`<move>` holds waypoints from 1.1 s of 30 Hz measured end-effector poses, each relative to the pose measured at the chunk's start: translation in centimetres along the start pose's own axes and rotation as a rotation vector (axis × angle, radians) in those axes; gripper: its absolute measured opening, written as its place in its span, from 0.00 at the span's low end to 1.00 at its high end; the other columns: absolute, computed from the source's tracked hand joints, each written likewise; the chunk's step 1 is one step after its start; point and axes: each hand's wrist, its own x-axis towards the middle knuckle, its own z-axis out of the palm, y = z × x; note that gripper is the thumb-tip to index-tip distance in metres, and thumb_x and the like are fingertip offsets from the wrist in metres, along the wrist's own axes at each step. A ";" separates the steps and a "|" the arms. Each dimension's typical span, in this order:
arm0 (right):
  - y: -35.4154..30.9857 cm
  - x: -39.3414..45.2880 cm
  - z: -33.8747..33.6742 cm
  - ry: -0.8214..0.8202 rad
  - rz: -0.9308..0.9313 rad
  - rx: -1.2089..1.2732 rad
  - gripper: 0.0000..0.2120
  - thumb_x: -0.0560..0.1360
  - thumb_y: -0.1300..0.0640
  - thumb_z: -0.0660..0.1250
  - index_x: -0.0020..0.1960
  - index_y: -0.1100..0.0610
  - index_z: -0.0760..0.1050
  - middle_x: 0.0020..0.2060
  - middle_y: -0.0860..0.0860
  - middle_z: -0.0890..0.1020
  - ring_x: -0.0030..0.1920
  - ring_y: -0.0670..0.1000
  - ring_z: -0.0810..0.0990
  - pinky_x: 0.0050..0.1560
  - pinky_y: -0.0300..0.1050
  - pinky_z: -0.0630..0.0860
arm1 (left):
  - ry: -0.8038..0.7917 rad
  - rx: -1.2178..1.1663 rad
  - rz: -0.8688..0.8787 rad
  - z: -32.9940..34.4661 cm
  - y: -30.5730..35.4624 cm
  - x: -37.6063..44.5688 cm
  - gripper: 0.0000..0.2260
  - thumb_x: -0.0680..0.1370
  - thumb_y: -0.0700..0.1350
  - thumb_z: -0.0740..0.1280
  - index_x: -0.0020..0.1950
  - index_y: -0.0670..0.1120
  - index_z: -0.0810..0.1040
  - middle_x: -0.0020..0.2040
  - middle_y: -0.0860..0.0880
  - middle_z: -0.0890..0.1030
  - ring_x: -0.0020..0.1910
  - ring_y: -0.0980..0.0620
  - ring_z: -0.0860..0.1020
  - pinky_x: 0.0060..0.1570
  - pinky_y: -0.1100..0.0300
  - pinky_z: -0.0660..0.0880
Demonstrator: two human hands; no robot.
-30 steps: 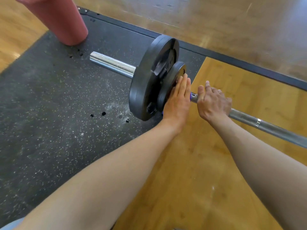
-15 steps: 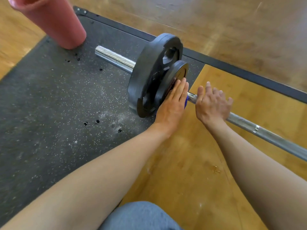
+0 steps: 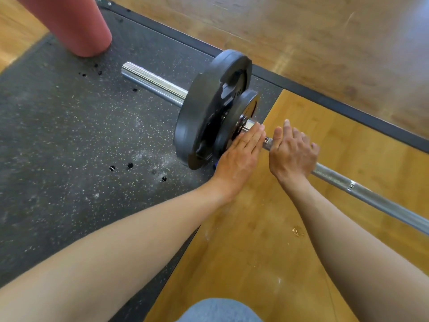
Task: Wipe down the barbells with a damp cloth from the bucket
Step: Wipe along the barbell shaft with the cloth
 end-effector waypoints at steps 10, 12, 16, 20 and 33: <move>-0.7 -2.7 0.2 0.051 0.046 -0.038 0.32 0.83 0.40 0.38 0.77 0.51 0.67 0.65 0.54 0.80 0.62 0.59 0.79 0.53 0.54 0.70 | -0.021 -0.216 -0.129 -2.7 0.0 2.2 0.29 0.84 0.39 0.58 0.83 0.39 0.50 0.84 0.42 0.49 0.83 0.45 0.43 0.81 0.50 0.42; -0.8 -3.1 0.1 0.044 0.047 -0.050 0.31 0.83 0.41 0.39 0.77 0.51 0.67 0.66 0.53 0.80 0.62 0.59 0.78 0.53 0.53 0.69 | 0.187 -0.283 -0.093 -3.0 -0.5 2.4 0.28 0.80 0.33 0.65 0.79 0.38 0.62 0.81 0.40 0.62 0.82 0.42 0.54 0.81 0.48 0.50; -0.8 -4.2 0.2 0.041 0.053 -0.068 0.27 0.81 0.48 0.45 0.77 0.51 0.65 0.63 0.52 0.80 0.59 0.58 0.79 0.51 0.52 0.67 | 0.249 -0.306 -0.075 -1.7 -0.3 2.6 0.22 0.71 0.30 0.74 0.64 0.39 0.78 0.63 0.41 0.81 0.71 0.39 0.74 0.72 0.46 0.69; -0.9 -5.3 0.0 0.022 0.063 0.002 0.26 0.82 0.52 0.55 0.79 0.52 0.63 0.64 0.51 0.80 0.58 0.58 0.80 0.52 0.52 0.68 | 0.263 -0.219 -0.009 0.6 0.4 -1.3 0.20 0.77 0.35 0.65 0.69 0.39 0.77 0.66 0.42 0.80 0.71 0.42 0.75 0.72 0.47 0.67; 3.4 -5.6 -1.5 -0.229 -0.059 -0.078 0.27 0.86 0.46 0.40 0.82 0.51 0.55 0.81 0.52 0.57 0.82 0.53 0.49 0.80 0.57 0.42 | 0.206 0.015 0.049 1.0 0.8 -2.9 0.27 0.80 0.39 0.49 0.79 0.46 0.66 0.79 0.47 0.67 0.79 0.48 0.64 0.78 0.52 0.58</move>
